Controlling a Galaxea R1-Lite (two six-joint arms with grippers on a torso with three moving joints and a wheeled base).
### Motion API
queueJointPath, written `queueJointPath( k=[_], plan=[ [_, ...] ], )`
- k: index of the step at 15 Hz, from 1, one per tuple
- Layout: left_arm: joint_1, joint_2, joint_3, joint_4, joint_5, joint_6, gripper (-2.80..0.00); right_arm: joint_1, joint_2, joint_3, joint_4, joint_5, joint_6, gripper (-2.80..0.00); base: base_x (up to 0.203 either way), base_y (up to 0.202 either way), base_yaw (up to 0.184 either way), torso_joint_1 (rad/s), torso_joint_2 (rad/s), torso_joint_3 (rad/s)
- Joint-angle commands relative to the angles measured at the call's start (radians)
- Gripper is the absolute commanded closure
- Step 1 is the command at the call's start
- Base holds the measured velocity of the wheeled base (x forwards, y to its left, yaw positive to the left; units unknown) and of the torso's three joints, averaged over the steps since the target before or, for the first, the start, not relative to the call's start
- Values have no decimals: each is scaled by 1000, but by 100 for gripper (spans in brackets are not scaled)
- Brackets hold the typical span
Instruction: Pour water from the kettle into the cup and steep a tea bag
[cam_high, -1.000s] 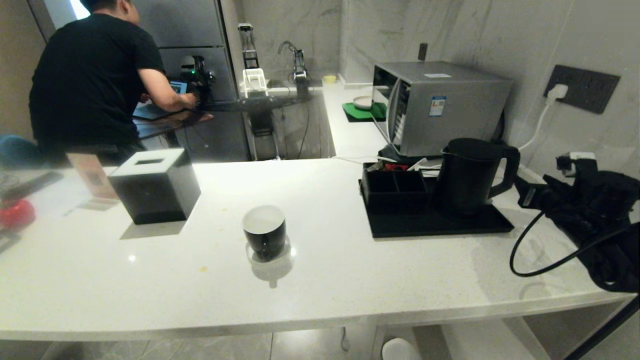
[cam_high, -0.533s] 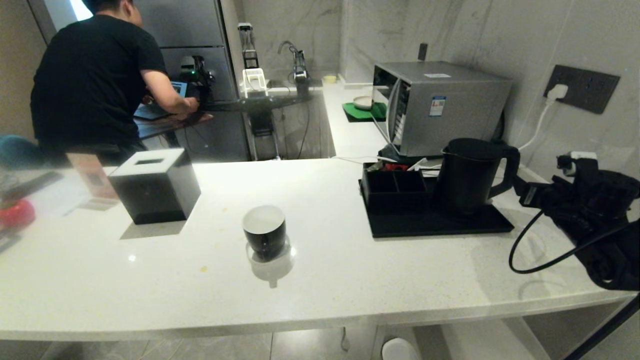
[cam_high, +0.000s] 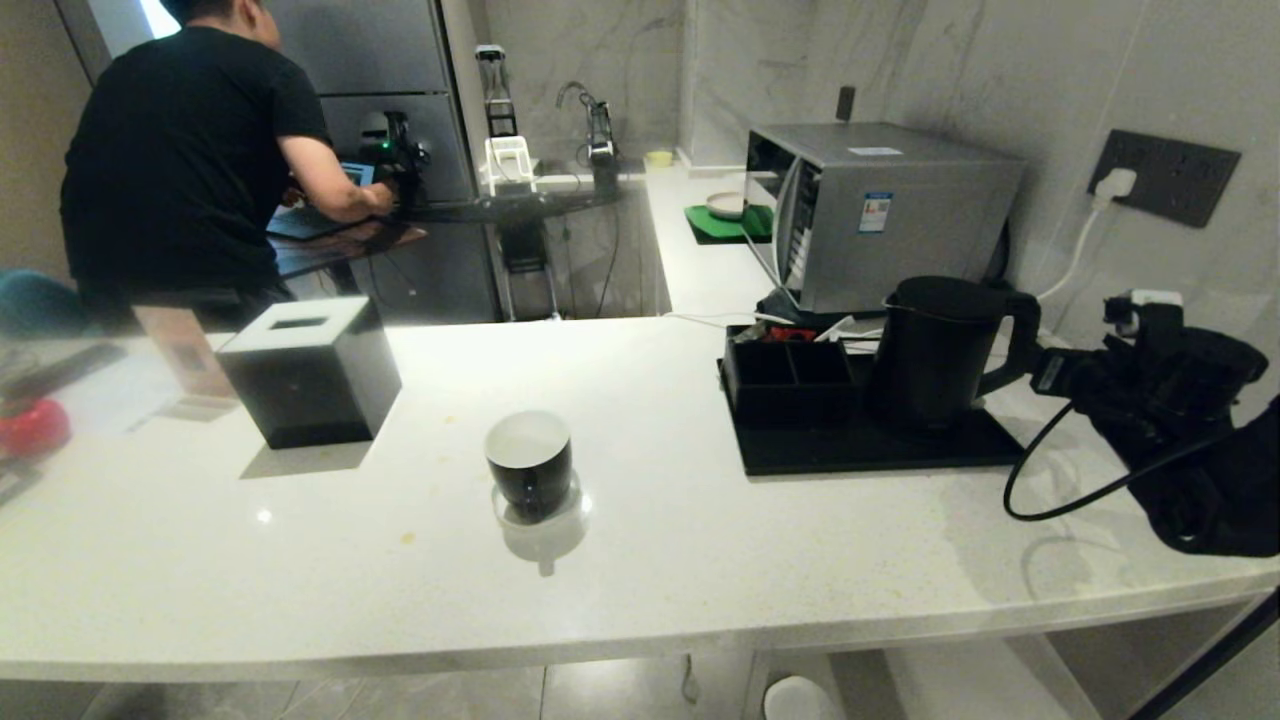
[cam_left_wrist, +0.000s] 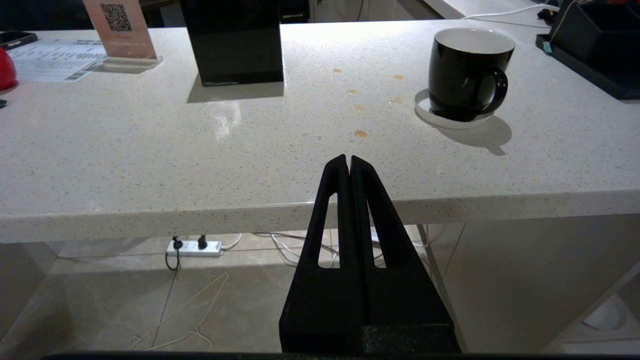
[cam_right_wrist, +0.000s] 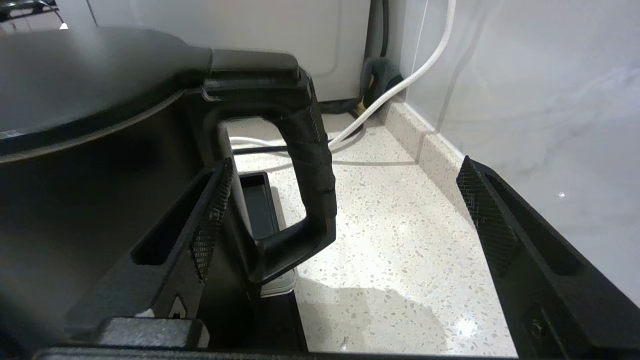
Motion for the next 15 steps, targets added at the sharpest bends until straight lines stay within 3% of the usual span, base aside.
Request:
queueJointPath(
  k=[1,15],
  plan=[
    [0,2,0,0,0,0,0,1,22,-13,-8,-1,0,-280,0,0,0,0,0,0],
    [0,2,0,0,0,0,0,2,196,-262,-2,-11,-6,-280,0,0,0,0,0,0]
  ],
)
